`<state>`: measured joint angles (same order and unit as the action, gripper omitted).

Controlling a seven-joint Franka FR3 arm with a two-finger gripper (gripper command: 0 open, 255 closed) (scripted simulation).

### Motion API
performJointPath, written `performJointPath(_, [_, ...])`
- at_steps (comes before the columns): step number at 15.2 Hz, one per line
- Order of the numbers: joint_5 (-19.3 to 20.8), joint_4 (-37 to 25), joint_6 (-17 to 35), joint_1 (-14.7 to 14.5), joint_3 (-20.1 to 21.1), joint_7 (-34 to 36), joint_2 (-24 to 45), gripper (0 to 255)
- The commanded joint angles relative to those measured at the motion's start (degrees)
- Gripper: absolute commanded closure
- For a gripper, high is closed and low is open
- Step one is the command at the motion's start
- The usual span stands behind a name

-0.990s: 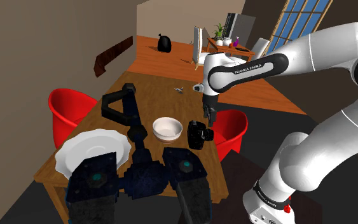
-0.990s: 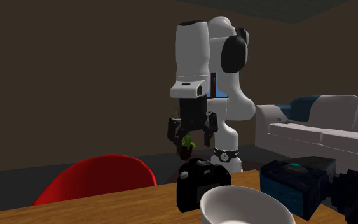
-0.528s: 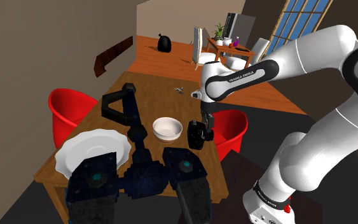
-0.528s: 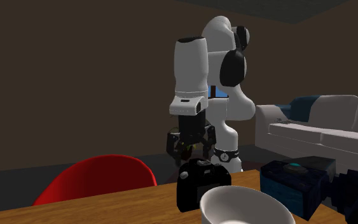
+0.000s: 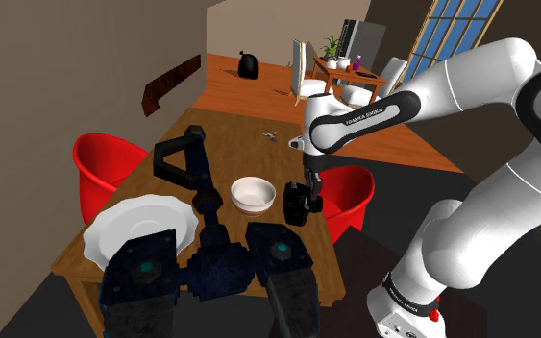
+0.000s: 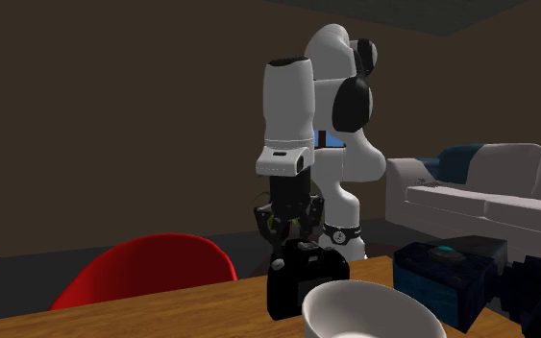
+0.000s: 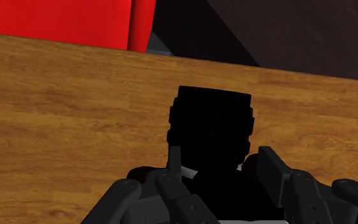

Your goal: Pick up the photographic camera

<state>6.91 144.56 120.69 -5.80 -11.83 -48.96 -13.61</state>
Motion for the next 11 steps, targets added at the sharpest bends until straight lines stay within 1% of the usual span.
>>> performJointPath(1, [0.00, 0.03, 0.01, 0.00, 0.00, 0.00, 0.02, 255])
performJointPath(3, [-0.03, 0.00, 0.10, -0.03, 0.02, 0.03, 0.14, 255])
performJointPath(11, [0.06, -3.27, -6.81, -0.02, 0.48, 0.05, -3.52, 255])
